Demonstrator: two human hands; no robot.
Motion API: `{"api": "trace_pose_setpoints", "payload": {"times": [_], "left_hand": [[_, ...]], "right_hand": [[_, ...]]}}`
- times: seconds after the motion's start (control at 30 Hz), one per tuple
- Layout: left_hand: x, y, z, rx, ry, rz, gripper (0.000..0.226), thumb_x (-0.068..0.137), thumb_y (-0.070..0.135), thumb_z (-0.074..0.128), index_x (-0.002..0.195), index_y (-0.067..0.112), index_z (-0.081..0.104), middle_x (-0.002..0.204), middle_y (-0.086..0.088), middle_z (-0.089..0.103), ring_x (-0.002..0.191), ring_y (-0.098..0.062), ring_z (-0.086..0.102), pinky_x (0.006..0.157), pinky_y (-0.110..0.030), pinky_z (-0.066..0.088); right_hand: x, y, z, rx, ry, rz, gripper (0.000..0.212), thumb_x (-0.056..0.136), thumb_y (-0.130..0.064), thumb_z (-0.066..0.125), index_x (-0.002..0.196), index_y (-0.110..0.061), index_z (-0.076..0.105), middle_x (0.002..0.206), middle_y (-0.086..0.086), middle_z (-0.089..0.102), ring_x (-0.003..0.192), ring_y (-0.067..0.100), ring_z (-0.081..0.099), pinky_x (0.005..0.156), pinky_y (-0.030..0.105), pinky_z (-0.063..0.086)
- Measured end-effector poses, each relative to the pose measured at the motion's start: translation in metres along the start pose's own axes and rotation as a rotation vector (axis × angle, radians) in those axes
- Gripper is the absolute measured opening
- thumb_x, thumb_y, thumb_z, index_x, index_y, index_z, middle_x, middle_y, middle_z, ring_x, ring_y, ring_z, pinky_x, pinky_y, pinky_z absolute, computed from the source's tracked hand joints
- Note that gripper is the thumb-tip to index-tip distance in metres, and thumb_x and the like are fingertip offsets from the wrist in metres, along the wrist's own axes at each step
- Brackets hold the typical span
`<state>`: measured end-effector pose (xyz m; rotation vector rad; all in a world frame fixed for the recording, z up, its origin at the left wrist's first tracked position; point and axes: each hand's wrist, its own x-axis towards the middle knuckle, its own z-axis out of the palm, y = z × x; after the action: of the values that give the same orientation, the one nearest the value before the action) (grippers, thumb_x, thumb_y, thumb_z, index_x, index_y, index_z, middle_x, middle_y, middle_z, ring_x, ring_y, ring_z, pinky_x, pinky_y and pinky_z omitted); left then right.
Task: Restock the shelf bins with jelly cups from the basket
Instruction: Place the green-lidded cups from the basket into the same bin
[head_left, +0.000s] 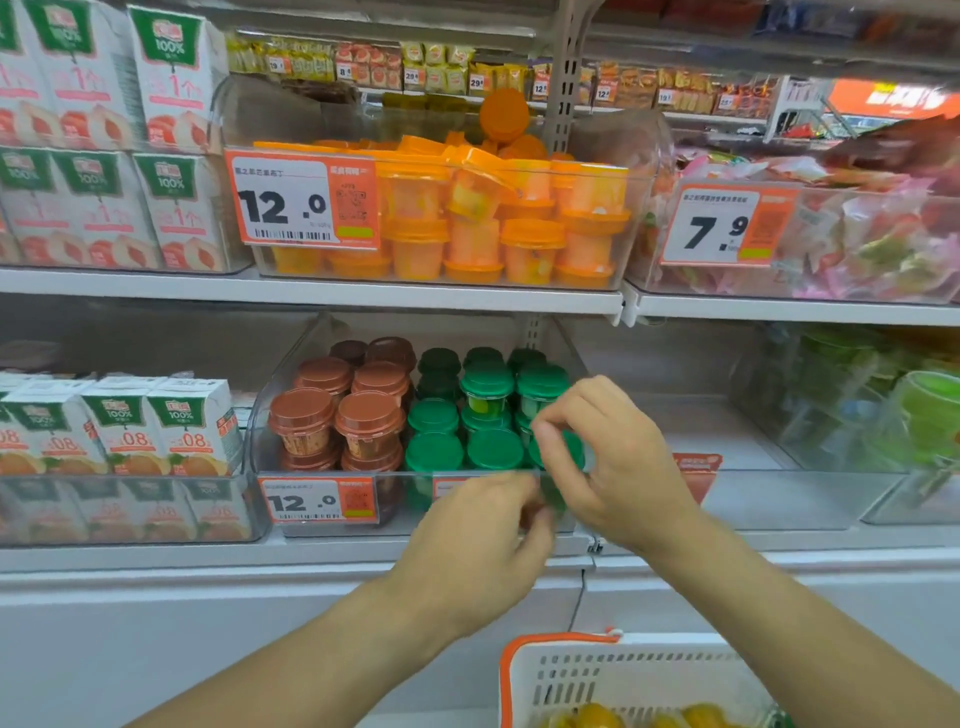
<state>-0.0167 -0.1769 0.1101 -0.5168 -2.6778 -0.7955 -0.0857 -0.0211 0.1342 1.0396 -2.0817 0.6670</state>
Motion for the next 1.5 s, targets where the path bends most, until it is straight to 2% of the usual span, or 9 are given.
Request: {"api": "trace_pose_setpoints", "payload": {"times": [0.13, 0.33, 0.4, 0.57, 0.73, 1.07, 1.23, 1.37, 1.5], "left_hand": [[-0.015, 0.012, 0.048, 0.202, -0.429, 0.204, 0.027, 0.100, 0.037, 0.038, 0.080, 0.020, 0.044, 0.085, -0.004, 0.060, 0.076, -0.026, 0.051, 0.068, -0.039, 0.043], [-0.038, 0.031, 0.162, 0.400, -0.920, 0.329, 0.029, 0.102, 0.032, 0.040, 0.108, 0.010, 0.058, 0.110, -0.018, 0.066, 0.097, -0.040, 0.062, 0.079, -0.044, 0.050], [-0.037, 0.040, 0.201, 0.365, -0.924, 0.285, 0.028, 0.101, 0.029, 0.042, 0.121, 0.013, 0.051, 0.117, -0.014, 0.063, 0.105, -0.037, 0.061, 0.082, -0.043, 0.048], [-0.029, 0.064, 0.304, 0.218, -0.813, 0.134, 0.039, 0.091, 0.031, 0.045, 0.126, 0.014, 0.046, 0.122, -0.009, 0.057, 0.114, -0.031, 0.058, 0.093, -0.044, 0.048], [-0.001, 0.090, 0.396, 0.089, -0.714, -0.080, 0.033, 0.089, 0.031, 0.054, 0.118, 0.015, 0.053, 0.118, -0.007, 0.061, 0.107, -0.025, 0.059, 0.094, -0.039, 0.050], [0.008, 0.099, 0.506, -0.218, -0.469, -0.279, 0.053, 0.077, 0.033, 0.079, 0.118, 0.022, 0.047, 0.113, 0.001, 0.056, 0.103, -0.018, 0.056, 0.089, -0.034, 0.052], [0.015, 0.090, 0.528, -0.209, -0.388, -0.218, 0.048, 0.079, 0.043, 0.074, 0.117, 0.032, 0.047, 0.114, 0.009, 0.058, 0.107, -0.015, 0.056, 0.092, -0.041, 0.054], [0.009, 0.103, 0.542, -0.189, -0.371, -0.175, 0.034, 0.089, 0.048, 0.058, 0.121, 0.041, 0.051, 0.117, 0.016, 0.060, 0.113, -0.014, 0.052, 0.105, -0.044, 0.043], [0.003, 0.114, 0.553, -0.038, -0.408, -0.257, 0.052, 0.088, 0.055, 0.062, 0.132, 0.031, 0.050, 0.130, 0.006, 0.056, 0.126, -0.020, 0.044, 0.110, -0.042, 0.033]], "right_hand": [[-0.140, 0.001, -0.001, 0.107, -0.017, 0.351, 0.035, 0.097, -0.026, 0.050, 0.063, -0.020, 0.043, 0.058, -0.012, 0.035, 0.054, 0.006, 0.033, 0.054, 0.022, 0.024], [-0.348, 0.035, -0.009, -0.098, -0.625, 0.998, 0.028, 0.093, -0.051, 0.042, 0.071, -0.033, 0.041, 0.060, -0.014, 0.048, 0.058, 0.003, 0.050, 0.054, 0.026, 0.040], [-0.378, 0.044, -0.026, -0.098, -0.704, 1.134, 0.013, 0.090, -0.045, 0.048, 0.088, -0.032, 0.046, 0.073, -0.012, 0.052, 0.068, 0.010, 0.054, 0.056, 0.027, 0.039], [-0.403, 0.078, -0.051, -0.192, -0.681, 1.435, 0.036, 0.085, -0.033, 0.055, 0.117, -0.016, 0.058, 0.118, 0.006, 0.052, 0.108, 0.028, 0.059, 0.088, 0.035, 0.048], [-0.407, 0.137, -0.051, -0.277, -0.497, 1.459, 0.051, 0.089, -0.007, 0.054, 0.138, -0.016, 0.045, 0.141, 0.011, 0.042, 0.129, 0.031, 0.047, 0.104, 0.041, 0.046], [-0.428, 0.204, -0.026, -0.515, -0.641, 1.095, 0.059, 0.076, -0.013, 0.076, 0.128, -0.019, 0.048, 0.126, 0.004, 0.053, 0.122, 0.024, 0.046, 0.092, 0.035, 0.050], [-0.410, 0.205, -0.049, -0.291, -0.498, 1.183, 0.058, 0.075, -0.029, 0.079, 0.126, -0.021, 0.053, 0.122, -0.002, 0.058, 0.118, 0.018, 0.051, 0.094, 0.033, 0.052], [-0.383, 0.208, -0.095, -0.079, -0.712, 1.318, 0.053, 0.060, -0.036, 0.085, 0.104, -0.024, 0.058, 0.097, -0.005, 0.062, 0.085, 0.015, 0.059, 0.061, 0.023, 0.047], [-0.363, 0.210, -0.135, -0.053, -0.788, 1.406, 0.060, 0.055, -0.038, 0.092, 0.103, -0.023, 0.059, 0.096, -0.003, 0.061, 0.080, 0.014, 0.059, 0.060, 0.025, 0.051]]}}
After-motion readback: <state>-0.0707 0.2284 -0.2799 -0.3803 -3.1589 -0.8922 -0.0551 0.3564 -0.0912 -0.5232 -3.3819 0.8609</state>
